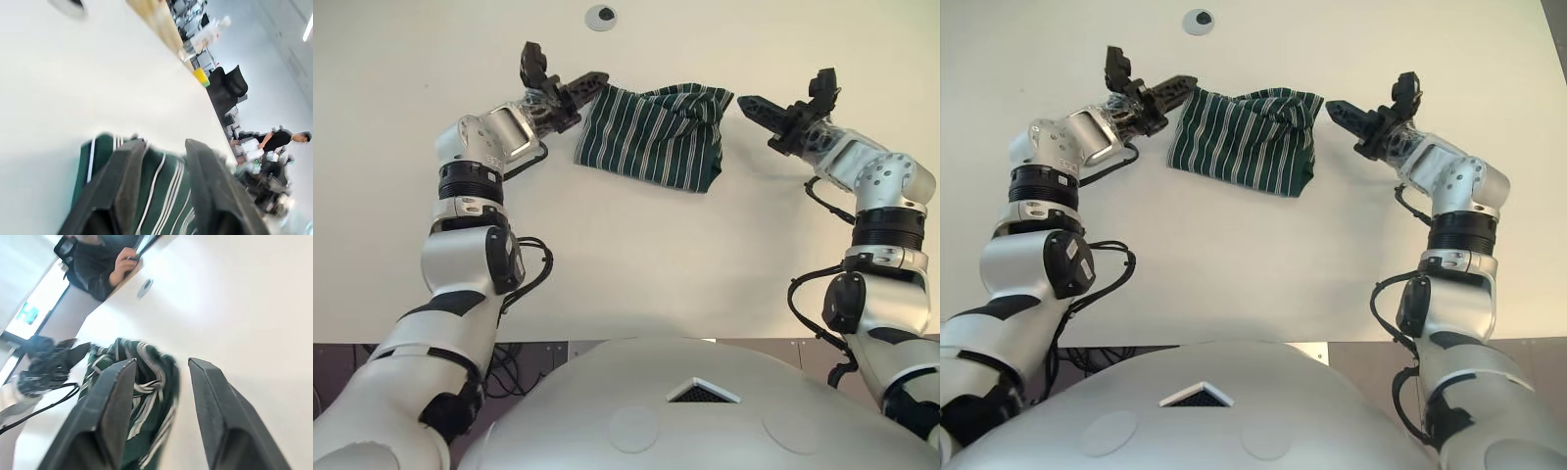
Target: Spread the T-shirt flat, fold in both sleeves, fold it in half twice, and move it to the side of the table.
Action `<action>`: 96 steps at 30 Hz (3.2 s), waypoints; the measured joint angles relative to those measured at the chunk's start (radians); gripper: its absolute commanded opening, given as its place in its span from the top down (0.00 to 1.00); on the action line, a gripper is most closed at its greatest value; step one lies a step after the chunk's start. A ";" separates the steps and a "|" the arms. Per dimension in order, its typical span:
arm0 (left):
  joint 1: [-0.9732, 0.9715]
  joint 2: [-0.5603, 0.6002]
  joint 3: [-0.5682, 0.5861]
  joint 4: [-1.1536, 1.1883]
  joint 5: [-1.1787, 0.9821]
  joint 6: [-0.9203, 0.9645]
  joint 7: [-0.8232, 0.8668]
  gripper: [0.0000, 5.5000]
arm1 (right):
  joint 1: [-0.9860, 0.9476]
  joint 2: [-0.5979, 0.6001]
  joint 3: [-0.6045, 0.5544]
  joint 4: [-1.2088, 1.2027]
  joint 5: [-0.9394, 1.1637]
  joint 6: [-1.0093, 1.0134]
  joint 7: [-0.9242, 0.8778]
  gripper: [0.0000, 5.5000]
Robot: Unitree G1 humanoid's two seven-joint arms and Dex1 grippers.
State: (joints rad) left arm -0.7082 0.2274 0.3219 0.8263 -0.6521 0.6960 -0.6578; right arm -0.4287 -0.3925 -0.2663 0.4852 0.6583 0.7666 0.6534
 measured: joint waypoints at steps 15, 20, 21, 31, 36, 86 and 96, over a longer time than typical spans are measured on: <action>0.363 0.135 -0.360 -0.696 0.211 -0.148 -0.149 0.69 | 0.108 -0.060 0.378 -0.334 -0.450 -0.578 0.198 0.65; 0.365 0.119 -0.420 -0.674 0.282 -0.226 -0.155 0.69 | 0.057 -0.053 0.430 -0.212 -0.483 -0.623 0.285 0.65; 0.367 0.115 -0.437 -0.674 0.292 -0.237 -0.155 0.69 | 0.023 -0.049 0.438 -0.139 -0.513 -0.651 0.283 0.65; 0.399 0.087 -0.516 -0.596 0.408 -0.297 -0.119 0.69 | -0.315 0.063 0.373 0.549 -0.544 -0.677 0.229 0.65; 0.391 0.052 -0.530 -0.508 0.462 -0.353 -0.070 0.69 | -0.376 0.063 0.334 0.681 -0.575 -0.724 0.128 0.65; 0.347 -0.120 -0.196 -0.533 0.368 -0.662 0.315 0.69 | -0.234 0.020 0.096 0.710 -0.518 -1.136 -0.443 0.65; 0.310 -0.133 -0.201 -0.473 0.442 -0.693 0.429 0.69 | -0.177 0.034 0.032 0.338 -0.422 -0.941 -0.421 0.65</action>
State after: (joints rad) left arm -0.3983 0.0947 0.1204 0.3533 -0.2104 0.0025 -0.2292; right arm -0.6057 -0.3586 -0.2345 0.8233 0.2362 -0.1746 0.2326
